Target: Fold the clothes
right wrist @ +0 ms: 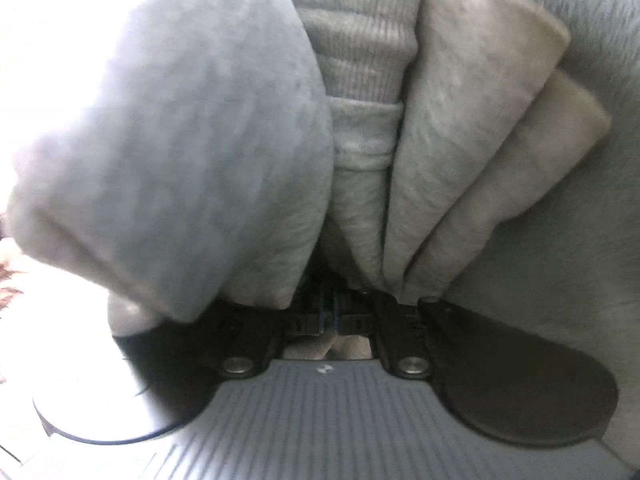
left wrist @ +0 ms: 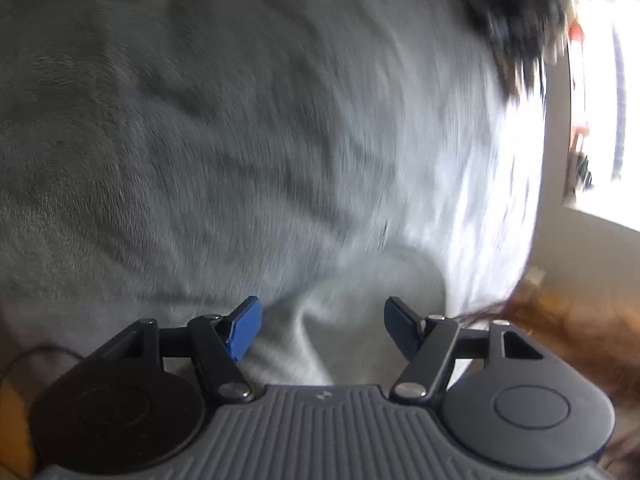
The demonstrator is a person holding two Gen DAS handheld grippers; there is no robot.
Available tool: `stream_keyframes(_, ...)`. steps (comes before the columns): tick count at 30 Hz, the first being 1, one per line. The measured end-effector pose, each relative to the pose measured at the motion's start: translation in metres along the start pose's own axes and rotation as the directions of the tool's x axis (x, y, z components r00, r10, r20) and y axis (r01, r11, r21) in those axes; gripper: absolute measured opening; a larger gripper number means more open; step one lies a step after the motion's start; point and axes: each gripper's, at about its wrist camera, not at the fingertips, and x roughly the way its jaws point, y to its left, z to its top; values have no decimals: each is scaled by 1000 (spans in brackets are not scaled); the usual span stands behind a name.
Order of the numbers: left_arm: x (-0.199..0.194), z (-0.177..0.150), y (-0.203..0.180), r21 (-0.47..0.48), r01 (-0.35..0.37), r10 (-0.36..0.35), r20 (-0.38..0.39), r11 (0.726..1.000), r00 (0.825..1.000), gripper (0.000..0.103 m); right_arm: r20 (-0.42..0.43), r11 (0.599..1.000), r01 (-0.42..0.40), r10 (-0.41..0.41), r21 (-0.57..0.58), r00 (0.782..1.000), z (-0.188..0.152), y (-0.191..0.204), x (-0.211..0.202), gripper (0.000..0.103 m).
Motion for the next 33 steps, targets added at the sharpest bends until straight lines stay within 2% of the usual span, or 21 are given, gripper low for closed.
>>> stream_keyframes(3,9,11,3,27,-47,49,-75,999,996,70,-19,999,36,-37,-40,999,8,14,-8,4)
stream_keyframes(6,27,9,-1,138,-121,146,-180,983,973,70,-39,988,102,-107,-114,994,17,35,-24,5)
stream_keyframes(8,38,5,-7,214,-144,186,-192,966,964,70,-19,971,163,-169,-176,985,24,53,-44,8)
stream_keyframes(10,46,1,-17,286,-135,194,-189,949,963,70,17,944,232,-235,-235,972,32,73,-67,16)
stream_keyframes(12,52,-6,-33,392,-130,204,-153,911,967,70,57,909,300,-296,-289,953,40,93,-89,21)
stream_keyframes(14,59,-14,-54,532,-141,230,-103,835,968,70,100,866,366,-354,-340,930,48,113,-112,21)
stream_keyframes(15,63,-19,-65,598,-149,241,-77,787,967,70,123,842,399,-381,-364,916,52,122,-123,21)
stream_keyframes(16,68,-27,-73,668,-161,258,-48,726,965,70,149,821,419,-393,-388,907,58,134,-132,21)
stream_keyframes(19,85,-50,-96,837,-195,292,44,512,955,71,230,784,404,-333,-471,914,93,175,-134,25)
stream_keyframes(21,97,-65,-104,896,-217,319,90,388,943,71,241,761,370,-283,-533,928,117,184,-111,39)
stream_keyframes(22,102,-71,-103,910,-231,339,109,343,934,71,242,746,360,-269,-560,932,115,167,-88,43)
stream_keyframes(24,116,-81,-102,925,-272,395,153,266,906,71,228,732,333,-244,-594,943,136,169,-62,48)
stream_keyframes(25,120,-84,-98,925,-288,413,168,247,895,71,199,736,307,-234,-603,952,134,128,-45,49)
stream_keyframes(26,123,-86,-95,922,-299,415,178,247,892,71,169,740,280,-224,-611,960,132,88,-29,50)
stream_keyframes(28,125,-85,-91,910,-311,409,183,274,894,71,104,748,231,-214,-622,971,133,18,-3,51)
stream_keyframes(29,126,-84,-91,903,-316,406,184,290,895,72,66,752,223,-233,-620,970,138,11,0,51)
stream_keyframes(30,127,-83,-89,896,-322,404,185,305,896,73,50,747,224,-248,-625,967,131,10,19,51)
stream_keyframes(31,129,-82,-88,889,-328,402,186,320,896,73,43,738,219,-250,-638,967,126,13,16,51)
stream_keyframes(32,129,-81,-86,881,-334,401,188,334,897,73,33,732,202,-238,-651,971,121,13,16,46)
stream_keyframes(33,127,-79,-82,875,-341,401,191,344,896,74,21,725,181,-225,-665,974,116,16,22,32)
